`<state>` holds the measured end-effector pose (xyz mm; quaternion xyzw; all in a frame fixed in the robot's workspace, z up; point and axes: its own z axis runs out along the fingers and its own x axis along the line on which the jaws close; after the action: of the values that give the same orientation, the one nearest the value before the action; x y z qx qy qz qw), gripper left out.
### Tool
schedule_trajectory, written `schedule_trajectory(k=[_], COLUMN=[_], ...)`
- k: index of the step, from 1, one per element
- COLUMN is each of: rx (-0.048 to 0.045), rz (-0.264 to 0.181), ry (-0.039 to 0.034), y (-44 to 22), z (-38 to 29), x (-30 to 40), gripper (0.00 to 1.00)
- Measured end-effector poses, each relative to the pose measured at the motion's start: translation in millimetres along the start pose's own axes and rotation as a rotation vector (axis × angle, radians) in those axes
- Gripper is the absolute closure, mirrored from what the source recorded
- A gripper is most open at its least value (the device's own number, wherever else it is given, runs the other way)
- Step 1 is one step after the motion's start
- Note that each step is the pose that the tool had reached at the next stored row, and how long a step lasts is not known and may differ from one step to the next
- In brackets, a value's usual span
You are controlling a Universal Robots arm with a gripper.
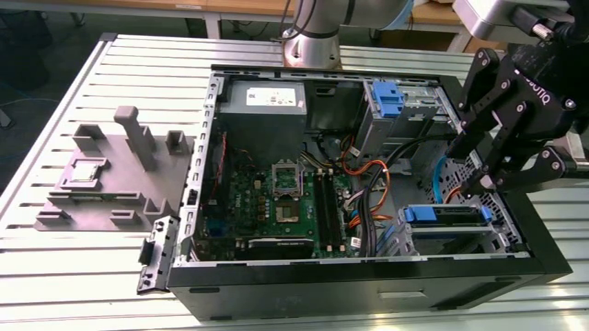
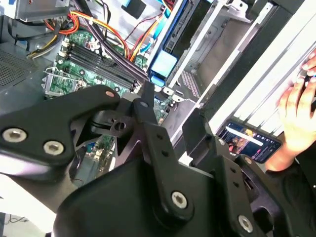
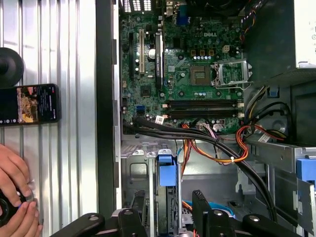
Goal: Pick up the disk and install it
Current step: 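Insert the disk into the insertion slot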
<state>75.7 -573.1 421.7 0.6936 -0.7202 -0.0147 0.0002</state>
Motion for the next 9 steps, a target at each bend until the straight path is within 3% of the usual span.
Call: schedule_trajectory(k=[4,8,9], rx=[0.0000,0.0000,0.0000], rz=[0.000,0.000,0.000], ry=[0.0002,0.0004,0.0005], y=[0.0,0.0,0.0], z=[0.0,0.0,0.0], x=[0.0,0.0,0.0], gripper=[0.51,0.70,0.70])
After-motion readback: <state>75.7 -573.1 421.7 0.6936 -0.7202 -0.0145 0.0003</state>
